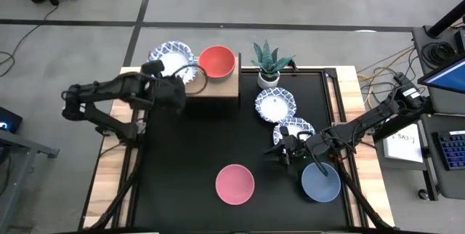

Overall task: Place and stack bowls onto a shelf
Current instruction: Stack the white bowl on top of the white bowl on the shelf

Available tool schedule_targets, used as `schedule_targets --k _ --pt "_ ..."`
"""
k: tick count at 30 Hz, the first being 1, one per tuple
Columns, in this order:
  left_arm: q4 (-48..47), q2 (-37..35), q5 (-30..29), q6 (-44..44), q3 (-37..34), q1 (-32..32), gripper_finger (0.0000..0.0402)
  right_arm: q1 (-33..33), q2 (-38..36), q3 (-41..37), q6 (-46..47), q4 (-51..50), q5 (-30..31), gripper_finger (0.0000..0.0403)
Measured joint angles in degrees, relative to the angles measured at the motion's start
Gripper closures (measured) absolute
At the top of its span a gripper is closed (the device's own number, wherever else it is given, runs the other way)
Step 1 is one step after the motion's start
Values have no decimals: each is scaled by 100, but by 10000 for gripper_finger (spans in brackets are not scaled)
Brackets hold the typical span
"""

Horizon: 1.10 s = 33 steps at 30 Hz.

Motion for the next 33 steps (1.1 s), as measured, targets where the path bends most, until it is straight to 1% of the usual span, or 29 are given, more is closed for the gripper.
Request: schedule_targets --k 4,8,10,13,14,15,20,26,33 --pt "251 -26 13 829 -331 527 401 -1 -2 0 -15 -1 0 284" --pt "332 4 71 1682 -495 870 401 -1 -1 0 -15 -1 0 284" --pt "421 18 358 2047 -550 1041 401 -1 -1 0 -19 -1 0 284" --pt "813 -65 1129 2572 -641 1316 401 -1 -2 0 -36 -4 0 284" --pt "933 -102 1278 2712 -676 1398 401 -1 -2 0 -37 -1 0 284" --pt "1026 -131 1306 2821 -713 1470 401 -1 -2 0 -37 -4 0 284" --pt "1155 -143 1322 3085 -747 1768 401 -1 0 0 -37 -4 0 284" --pt "1301 -144 1743 3350 -749 2110 401 -1 -1 0 -37 -6 0 284" --pt "1383 -133 1882 3411 -747 2379 401 -1 0 -2 -37 -6 0 284"
